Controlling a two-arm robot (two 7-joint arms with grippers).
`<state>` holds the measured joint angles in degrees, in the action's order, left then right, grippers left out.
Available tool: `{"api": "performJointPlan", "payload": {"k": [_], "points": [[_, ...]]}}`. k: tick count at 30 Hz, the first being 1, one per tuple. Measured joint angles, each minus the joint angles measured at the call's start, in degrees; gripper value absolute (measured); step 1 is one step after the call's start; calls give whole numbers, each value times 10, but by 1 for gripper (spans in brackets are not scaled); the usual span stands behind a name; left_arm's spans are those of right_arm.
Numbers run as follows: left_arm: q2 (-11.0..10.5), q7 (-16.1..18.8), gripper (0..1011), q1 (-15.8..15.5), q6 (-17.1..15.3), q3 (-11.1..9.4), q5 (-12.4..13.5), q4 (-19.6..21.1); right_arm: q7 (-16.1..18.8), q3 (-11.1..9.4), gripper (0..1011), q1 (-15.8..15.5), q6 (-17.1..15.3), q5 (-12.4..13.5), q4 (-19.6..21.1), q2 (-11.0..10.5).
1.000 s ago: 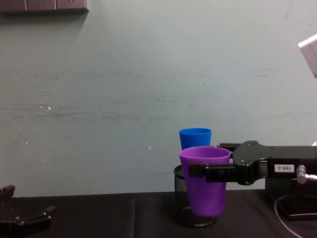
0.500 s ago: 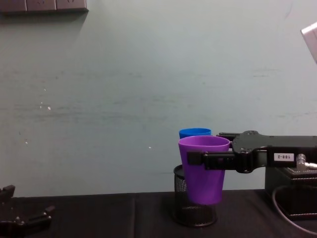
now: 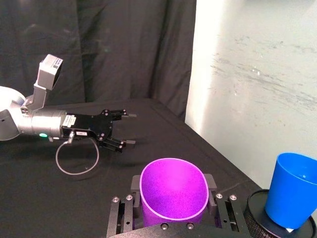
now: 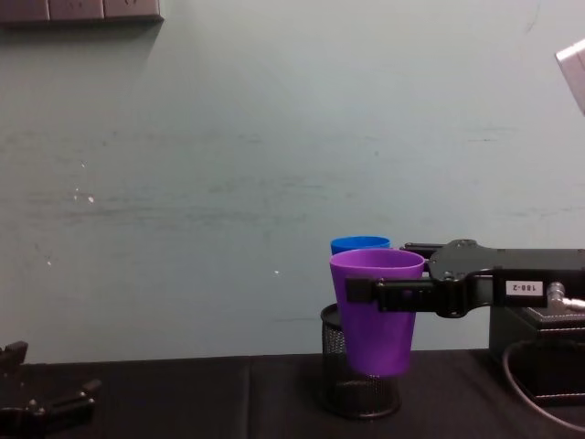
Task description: Pick up one cup with a gripper and tap it against the other cup.
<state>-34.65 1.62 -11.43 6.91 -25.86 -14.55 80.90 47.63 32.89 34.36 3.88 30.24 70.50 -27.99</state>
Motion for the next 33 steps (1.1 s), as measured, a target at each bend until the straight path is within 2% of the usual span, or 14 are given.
{"api": "performJointPlan", "payload": {"k": [33], "points": [[0,0,1000,0,0,0,0,0,1,-1,739,-1,1,-1,-1,1]]}}
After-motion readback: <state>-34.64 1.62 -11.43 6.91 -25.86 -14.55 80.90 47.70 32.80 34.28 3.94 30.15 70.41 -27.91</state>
